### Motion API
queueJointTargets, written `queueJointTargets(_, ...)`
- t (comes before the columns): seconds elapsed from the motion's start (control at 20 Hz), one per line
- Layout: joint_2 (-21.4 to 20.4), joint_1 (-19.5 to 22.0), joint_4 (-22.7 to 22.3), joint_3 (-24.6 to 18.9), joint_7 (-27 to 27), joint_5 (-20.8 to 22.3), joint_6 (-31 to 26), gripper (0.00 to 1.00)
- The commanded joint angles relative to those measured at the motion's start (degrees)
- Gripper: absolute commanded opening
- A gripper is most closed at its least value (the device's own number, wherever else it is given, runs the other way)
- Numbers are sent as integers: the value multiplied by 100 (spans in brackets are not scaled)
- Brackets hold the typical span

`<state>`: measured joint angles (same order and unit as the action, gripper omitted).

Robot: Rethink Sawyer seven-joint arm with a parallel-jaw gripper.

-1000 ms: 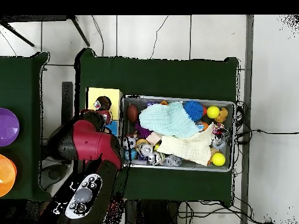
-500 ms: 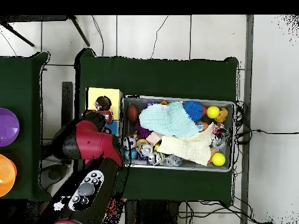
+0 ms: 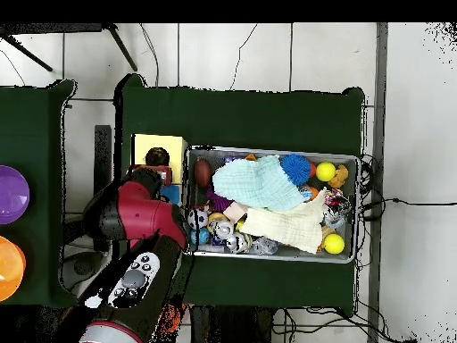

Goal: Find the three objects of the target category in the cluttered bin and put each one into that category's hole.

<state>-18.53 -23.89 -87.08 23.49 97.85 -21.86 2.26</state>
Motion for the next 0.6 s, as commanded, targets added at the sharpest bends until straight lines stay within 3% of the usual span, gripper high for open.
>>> queueJointTargets(0.05, 645, -47, -64, -601, 1279, -296, -208, 0)
queueJointTargets(0.25, 665, -166, -27, -437, 1238, -381, -261, 0)
queueJointTargets(0.6, 171, -50, -306, -602, 1115, -222, -460, 0)
